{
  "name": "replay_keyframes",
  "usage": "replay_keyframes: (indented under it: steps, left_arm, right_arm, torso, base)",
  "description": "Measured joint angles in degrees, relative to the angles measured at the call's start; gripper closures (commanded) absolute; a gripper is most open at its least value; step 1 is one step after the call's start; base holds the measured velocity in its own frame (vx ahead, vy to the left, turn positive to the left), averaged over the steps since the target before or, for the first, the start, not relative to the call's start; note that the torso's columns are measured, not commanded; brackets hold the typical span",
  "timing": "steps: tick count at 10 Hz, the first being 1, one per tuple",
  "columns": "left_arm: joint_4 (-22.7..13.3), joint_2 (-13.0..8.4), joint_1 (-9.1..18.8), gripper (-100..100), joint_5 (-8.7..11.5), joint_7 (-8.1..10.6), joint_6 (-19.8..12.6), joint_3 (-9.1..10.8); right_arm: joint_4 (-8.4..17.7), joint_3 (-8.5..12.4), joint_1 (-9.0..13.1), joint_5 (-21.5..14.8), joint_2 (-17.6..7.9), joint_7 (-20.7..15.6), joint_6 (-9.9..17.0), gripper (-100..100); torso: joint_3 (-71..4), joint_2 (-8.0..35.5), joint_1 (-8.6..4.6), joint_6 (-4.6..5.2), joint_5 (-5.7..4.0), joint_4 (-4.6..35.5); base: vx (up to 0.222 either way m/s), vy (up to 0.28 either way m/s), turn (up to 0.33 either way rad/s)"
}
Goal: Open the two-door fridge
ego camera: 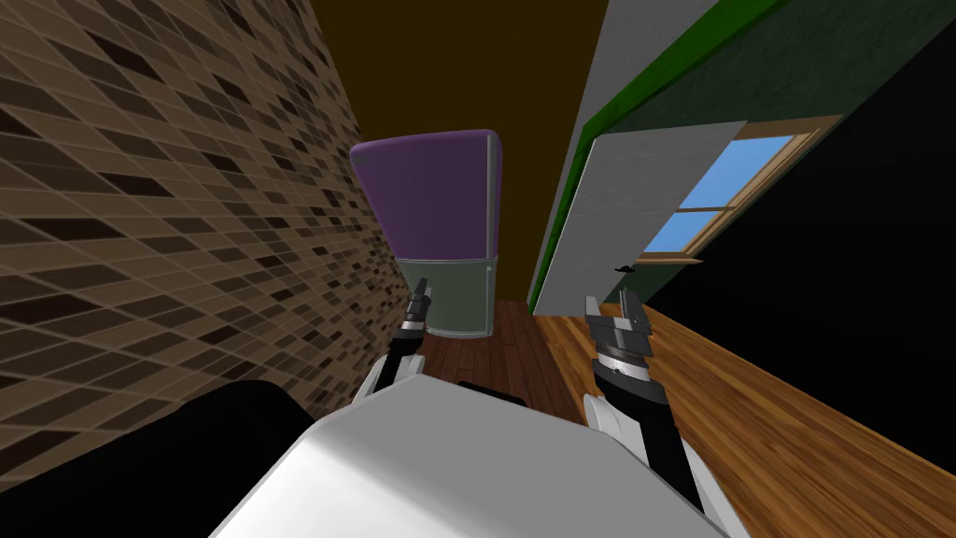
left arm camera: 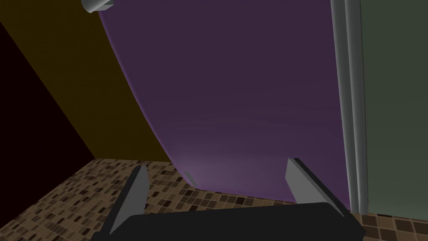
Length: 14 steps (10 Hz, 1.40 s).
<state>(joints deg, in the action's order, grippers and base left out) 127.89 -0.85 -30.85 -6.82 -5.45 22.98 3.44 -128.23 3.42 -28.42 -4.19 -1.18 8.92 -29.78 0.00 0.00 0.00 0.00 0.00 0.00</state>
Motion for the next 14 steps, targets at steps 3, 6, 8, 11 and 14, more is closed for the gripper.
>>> replay_keyframes:
  steps: [3,6,8,11,14]
  left_arm:
    - [0.0,0.0,0.0,0,0.0,0.00,0.0,0.00]
    - [0.0,0.0,0.0,0,0.0,0.00,0.0,0.00]
    - [0.0,0.0,0.0,0,0.0,0.00,0.0,0.00]
    - [0.0,-0.9,0.0,-100,0.0,0.03,-0.3,0.08]
    - [0.4,-4.5,-0.1,-100,0.3,0.29,-2.3,0.72]
  right_arm:
    - [0.0,0.0,0.0,0.0,0.0,0.0,0.0,0]
    - [0.0,0.0,0.0,0.0,0.0,0.0,0.0,0]
    - [0.0,0.0,0.0,0.0,0.0,0.0,0.0,0]
    - [0.0,0.0,0.0,0.0,0.0,0.0,0.0,0]
    - [0.0,0.0,0.0,0.0,0.0,0.0,0.0,0]
  torso:
    - [-20.1,10.0,0.00,0.00,0.00,10.1]
    - [-45.4,22.7,0.00,0.00,0.00,22.7]
    - [-62.3,31.2,0.00,0.00,0.00,31.1]
    - [-83.2,41.5,0.00,0.00,0.00,41.5]
    - [-84.6,42.2,-0.04,0.00,-0.01,42.2]
  base:
    - [0.000,0.000,0.000]
    - [0.000,0.000,0.000]
    - [0.000,0.000,0.000]
    - [0.015,-0.006,-0.019]
    - [0.047,-0.028,-0.050]
